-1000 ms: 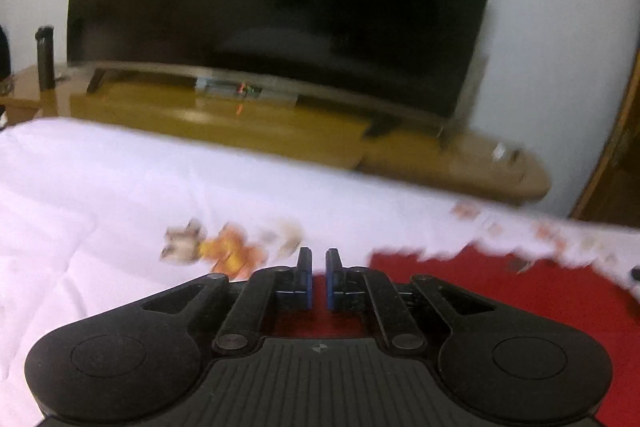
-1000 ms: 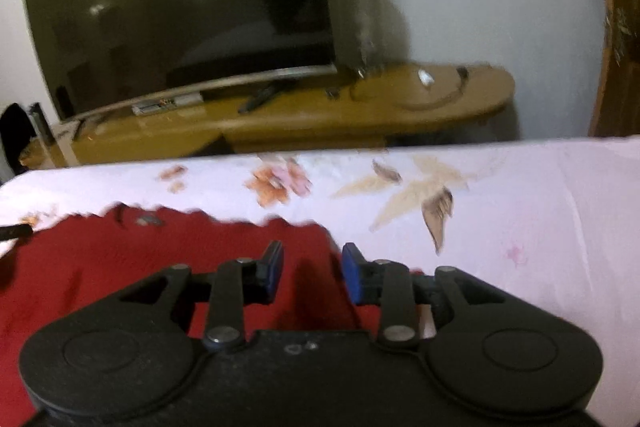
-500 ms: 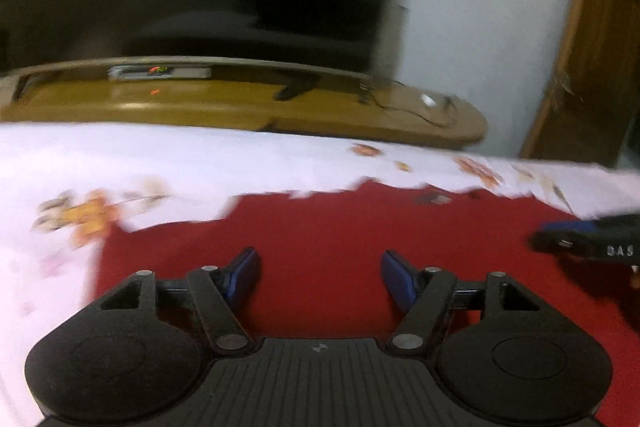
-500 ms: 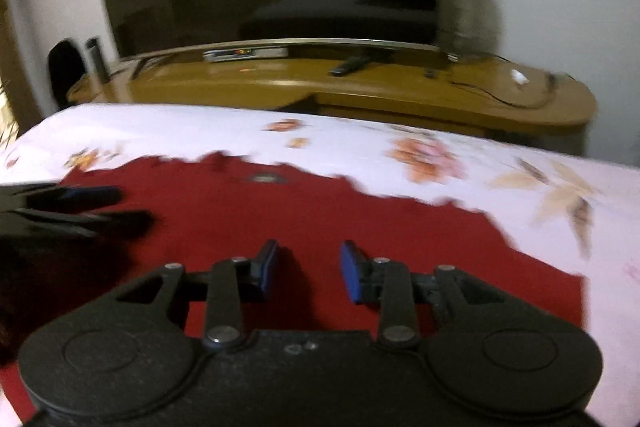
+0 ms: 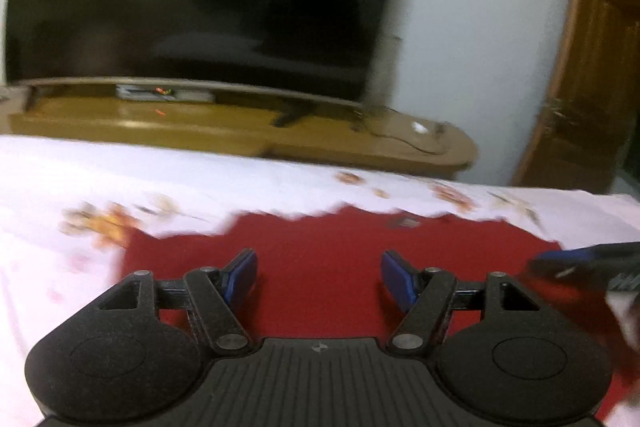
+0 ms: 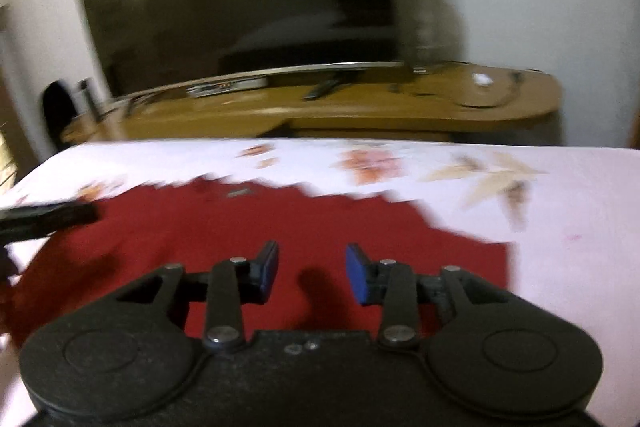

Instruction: Fold small clothes

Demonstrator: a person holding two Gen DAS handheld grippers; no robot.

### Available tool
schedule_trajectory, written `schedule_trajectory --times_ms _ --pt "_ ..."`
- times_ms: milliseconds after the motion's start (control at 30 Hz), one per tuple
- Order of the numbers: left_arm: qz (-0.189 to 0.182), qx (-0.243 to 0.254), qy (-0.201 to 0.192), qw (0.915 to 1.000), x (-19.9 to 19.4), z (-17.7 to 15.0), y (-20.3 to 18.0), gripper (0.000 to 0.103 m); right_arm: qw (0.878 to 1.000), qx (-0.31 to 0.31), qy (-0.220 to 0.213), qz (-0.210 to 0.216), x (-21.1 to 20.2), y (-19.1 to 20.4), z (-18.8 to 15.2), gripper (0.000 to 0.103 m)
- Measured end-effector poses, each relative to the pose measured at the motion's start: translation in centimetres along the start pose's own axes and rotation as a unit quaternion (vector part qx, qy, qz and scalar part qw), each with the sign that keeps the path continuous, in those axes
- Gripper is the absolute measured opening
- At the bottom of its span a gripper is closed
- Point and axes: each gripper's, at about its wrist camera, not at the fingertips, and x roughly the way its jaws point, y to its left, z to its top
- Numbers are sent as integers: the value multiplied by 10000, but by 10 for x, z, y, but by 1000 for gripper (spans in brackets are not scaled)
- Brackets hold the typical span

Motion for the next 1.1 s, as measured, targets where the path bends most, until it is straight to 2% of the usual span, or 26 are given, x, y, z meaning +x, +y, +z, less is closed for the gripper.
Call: schedule_trajectory --times_ms 100,167,200,267,367,433,567,667,733,800,933,1100 --pt "-135 227 226 9994 4 -10 -22 69 9992 -271 165 256 13 35 -6 36" --pt "-158 482 521 9973 10 -19 -29 68 9978 -492 254 363 18 54 -11 39" --pt "-102 701 525 9961 9 -24 -30 68 9966 -659 322 372 21 60 -14 44" --pt "-52 849 495 9951 3 -27 -22 68 9934 -1041 384 285 21 64 -19 47" --pt "64 872 453 9951 -11 -28 1 68 9931 -1079 443 112 11 44 -19 45" --pt "45 839 429 9955 -19 -30 19 68 9933 -1044 470 -179 3 23 -21 44" --pt "177 764 421 9960 -32 -34 39 68 9949 -729 466 -520 -21 -26 -32 43" --pt "283 615 401 9969 -36 -30 40 68 9968 -409 455 -518 -33 -40 -37 43" --pt "205 503 230 9983 -50 -25 29 69 9973 -338 313 -575 -44 -31 -34 44" --pt "19 448 100 9989 -63 -28 14 69 9993 -207 42 -297 -62 -15 -34 44" --pt "-165 542 261 9981 -64 -48 -15 69 9990 -317 76 309 -69 35 -49 43" --pt "193 600 484 9968 -56 -67 -28 69 9962 -559 366 555 -51 84 -71 42"
